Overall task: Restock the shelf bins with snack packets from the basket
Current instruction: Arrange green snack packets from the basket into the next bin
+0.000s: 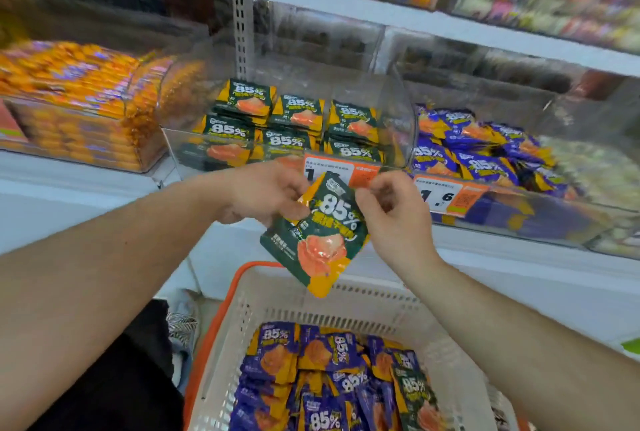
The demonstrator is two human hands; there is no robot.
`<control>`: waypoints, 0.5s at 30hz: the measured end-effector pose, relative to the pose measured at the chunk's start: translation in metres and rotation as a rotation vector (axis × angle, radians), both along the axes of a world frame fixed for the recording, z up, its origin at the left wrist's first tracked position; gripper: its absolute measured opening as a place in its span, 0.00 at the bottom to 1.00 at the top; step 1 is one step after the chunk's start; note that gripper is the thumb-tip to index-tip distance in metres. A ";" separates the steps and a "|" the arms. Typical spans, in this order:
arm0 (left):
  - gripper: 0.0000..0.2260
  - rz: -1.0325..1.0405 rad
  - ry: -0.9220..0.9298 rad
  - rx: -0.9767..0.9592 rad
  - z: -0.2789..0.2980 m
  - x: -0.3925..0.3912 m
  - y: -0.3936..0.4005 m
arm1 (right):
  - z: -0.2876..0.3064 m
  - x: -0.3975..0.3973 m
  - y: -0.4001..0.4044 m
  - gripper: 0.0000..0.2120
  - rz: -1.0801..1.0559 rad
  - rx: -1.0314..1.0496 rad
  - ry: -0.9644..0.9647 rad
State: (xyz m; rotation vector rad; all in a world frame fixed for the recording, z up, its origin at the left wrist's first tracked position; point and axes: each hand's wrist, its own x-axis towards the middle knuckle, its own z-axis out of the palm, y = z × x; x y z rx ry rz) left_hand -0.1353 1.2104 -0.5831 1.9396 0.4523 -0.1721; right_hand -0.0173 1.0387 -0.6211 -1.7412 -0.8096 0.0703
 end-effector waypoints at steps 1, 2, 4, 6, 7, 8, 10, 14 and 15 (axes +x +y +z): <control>0.07 0.056 -0.078 -0.047 0.006 -0.002 0.003 | 0.008 -0.002 -0.001 0.12 -0.017 0.061 -0.020; 0.09 0.115 -0.154 -0.083 0.012 -0.004 0.006 | 0.015 -0.003 -0.002 0.13 -0.015 0.100 -0.023; 0.07 0.229 -0.281 -0.165 0.018 -0.004 0.012 | 0.029 -0.007 -0.001 0.14 0.026 0.125 -0.012; 0.09 0.317 -0.363 -0.216 0.019 0.000 0.018 | 0.040 -0.011 0.005 0.14 0.093 0.106 0.016; 0.11 0.339 -0.384 -0.218 0.020 0.001 0.021 | 0.045 -0.012 0.010 0.14 0.116 0.088 0.030; 0.11 0.362 -0.399 -0.208 0.020 0.002 0.021 | 0.049 -0.012 0.016 0.15 0.121 0.070 0.046; 0.09 0.401 -0.450 -0.102 0.023 0.004 0.022 | 0.057 -0.008 0.031 0.16 0.088 0.041 0.119; 0.10 0.574 -0.567 0.518 0.031 0.000 0.027 | 0.084 0.015 0.068 0.12 0.002 -0.007 0.286; 0.10 0.591 -0.580 0.596 0.031 -0.002 0.031 | 0.091 0.024 0.080 0.11 -0.022 -0.013 0.310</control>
